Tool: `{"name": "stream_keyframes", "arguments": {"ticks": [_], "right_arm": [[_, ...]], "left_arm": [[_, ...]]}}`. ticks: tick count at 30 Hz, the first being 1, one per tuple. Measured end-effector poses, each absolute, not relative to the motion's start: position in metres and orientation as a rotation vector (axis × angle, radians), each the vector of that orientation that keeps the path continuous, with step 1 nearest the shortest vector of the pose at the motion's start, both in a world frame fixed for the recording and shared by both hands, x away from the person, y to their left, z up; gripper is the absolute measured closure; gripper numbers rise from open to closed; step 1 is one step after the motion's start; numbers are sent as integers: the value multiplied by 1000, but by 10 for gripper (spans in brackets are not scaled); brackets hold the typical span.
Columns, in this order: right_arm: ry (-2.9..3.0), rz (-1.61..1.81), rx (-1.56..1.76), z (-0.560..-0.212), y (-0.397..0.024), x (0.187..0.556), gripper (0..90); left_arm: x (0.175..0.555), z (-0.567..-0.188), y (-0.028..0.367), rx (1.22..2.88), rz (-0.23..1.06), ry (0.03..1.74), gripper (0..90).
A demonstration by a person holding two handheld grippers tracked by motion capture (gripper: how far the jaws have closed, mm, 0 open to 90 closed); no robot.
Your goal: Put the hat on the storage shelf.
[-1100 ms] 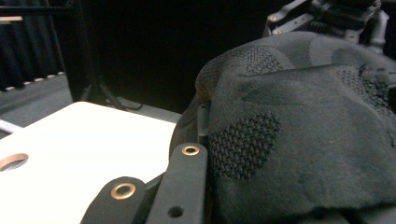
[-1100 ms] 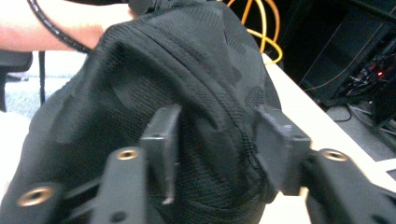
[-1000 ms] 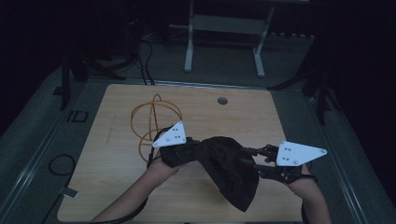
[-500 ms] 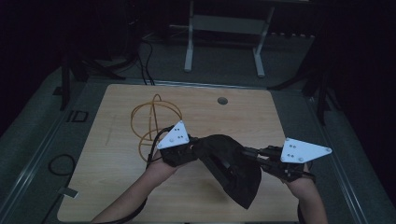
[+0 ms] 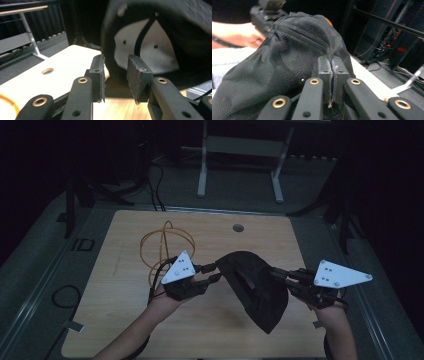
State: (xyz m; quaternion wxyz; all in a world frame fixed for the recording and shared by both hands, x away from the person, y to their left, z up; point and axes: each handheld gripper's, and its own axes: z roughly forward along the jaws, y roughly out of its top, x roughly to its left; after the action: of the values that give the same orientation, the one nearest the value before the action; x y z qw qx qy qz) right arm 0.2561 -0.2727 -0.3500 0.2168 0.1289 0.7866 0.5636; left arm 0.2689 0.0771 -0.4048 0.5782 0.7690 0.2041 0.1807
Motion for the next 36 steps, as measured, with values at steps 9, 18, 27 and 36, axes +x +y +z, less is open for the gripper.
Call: {"name": "stream_keyframes", "arguments": {"ticks": [9, 18, 27, 36], "right_arm": [[2038, 1548, 502, -334, -282, 271, 879], [1972, 1534, 570, -322, -270, 293, 879], [1976, 1546, 568, -304, -235, 315, 879], [2007, 1532, 529, -288, -193, 332, 879]], "left_arm": [[256, -430, 98, 1831, 395, 513, 646], [242, -454, 119, 1846, 416, 535, 618], [230, -482, 141, 1848, 401, 574, 544], [215, -512, 161, 1845, 406, 677, 254]]}}
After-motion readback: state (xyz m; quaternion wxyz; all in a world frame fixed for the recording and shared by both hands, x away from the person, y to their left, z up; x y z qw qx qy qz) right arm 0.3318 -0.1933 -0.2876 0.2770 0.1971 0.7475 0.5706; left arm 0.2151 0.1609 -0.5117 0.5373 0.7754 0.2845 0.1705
